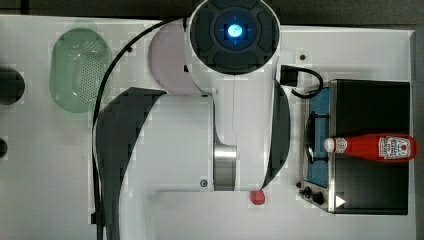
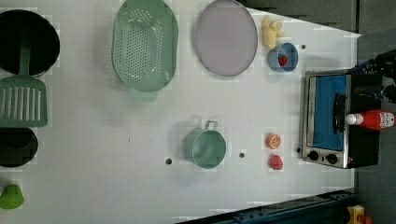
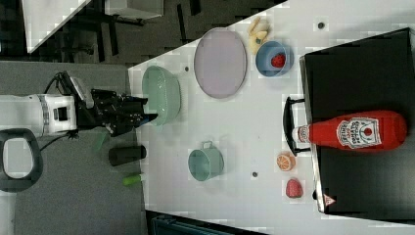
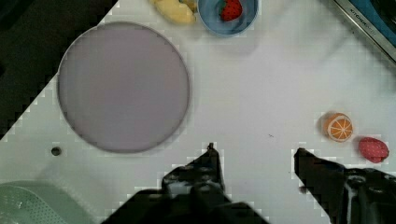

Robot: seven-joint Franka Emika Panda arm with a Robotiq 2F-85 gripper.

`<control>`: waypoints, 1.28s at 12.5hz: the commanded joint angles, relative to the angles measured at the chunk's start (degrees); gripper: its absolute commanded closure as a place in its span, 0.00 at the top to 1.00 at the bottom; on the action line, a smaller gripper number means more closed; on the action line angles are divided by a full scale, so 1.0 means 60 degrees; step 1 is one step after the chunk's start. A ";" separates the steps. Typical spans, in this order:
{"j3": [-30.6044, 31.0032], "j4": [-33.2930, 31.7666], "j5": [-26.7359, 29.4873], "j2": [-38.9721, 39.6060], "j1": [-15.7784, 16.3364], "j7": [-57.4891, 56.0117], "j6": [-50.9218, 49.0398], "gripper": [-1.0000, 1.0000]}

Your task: Pick Ketchup from oven and place it on table.

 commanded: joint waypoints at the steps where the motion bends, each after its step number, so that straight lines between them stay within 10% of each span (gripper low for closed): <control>1: -0.0030 -0.1298 0.0345 -0.3781 -0.0207 -0.0230 -0.2780 0.74; 3: -0.0097 -0.1317 0.0309 -0.3744 -0.0242 -0.0229 -0.2749 1.00; 16: -0.4168 -0.1312 0.0276 -0.0798 -0.0676 -0.0230 0.1265 1.00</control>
